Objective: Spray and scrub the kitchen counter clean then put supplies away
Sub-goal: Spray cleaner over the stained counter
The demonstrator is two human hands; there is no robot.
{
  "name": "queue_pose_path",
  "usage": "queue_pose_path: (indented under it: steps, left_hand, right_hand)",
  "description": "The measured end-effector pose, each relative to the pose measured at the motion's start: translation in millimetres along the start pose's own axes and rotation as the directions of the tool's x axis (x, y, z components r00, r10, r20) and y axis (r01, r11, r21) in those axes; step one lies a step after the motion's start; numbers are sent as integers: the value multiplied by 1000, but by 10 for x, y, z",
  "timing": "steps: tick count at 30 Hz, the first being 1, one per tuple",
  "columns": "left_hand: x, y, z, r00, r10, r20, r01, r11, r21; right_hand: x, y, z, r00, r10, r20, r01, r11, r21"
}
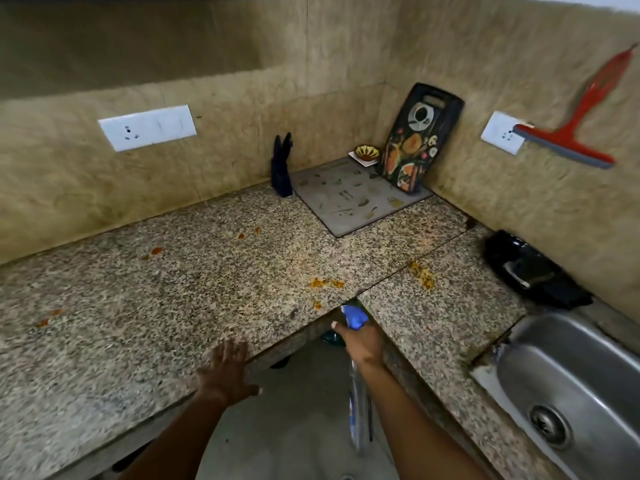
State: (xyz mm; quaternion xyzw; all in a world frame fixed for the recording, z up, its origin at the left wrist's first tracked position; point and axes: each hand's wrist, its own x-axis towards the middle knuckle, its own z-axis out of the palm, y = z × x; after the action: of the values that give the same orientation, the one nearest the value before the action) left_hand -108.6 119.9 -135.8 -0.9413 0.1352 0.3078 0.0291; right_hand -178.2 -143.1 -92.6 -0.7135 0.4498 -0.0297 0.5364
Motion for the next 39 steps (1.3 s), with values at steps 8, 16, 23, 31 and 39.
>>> queue_pose_path:
  steps: [8, 16, 23, 31, 39]
  left_hand:
    - [37, -253, -56, 995, 97, 26, -98, 994, 48]
    - [85, -503, -126, 959, 284, 0, -284, 958, -31]
    - [195, -973, -320, 960, 238, -148, -255, 961, -105]
    - [87, -1793, -212, 983, 172, -61, -176, 982, -69]
    - [140, -1848, -249, 983, 133, -125, -145, 985, -96]
  right_hand:
    - [-449, -24, 209, 998, 13, -67, -9, 998, 66]
    - [-590, -338, 278, 972, 79, -220, -46, 987, 155]
    - [-841, -433, 617, 986, -6, -168, 10, 1000, 19]
    - [-1183, -1002, 1414, 987, -160, -35, 162, 983, 86]
    - [-872, -1553, 1728, 984, -175, -22, 176, 984, 37]
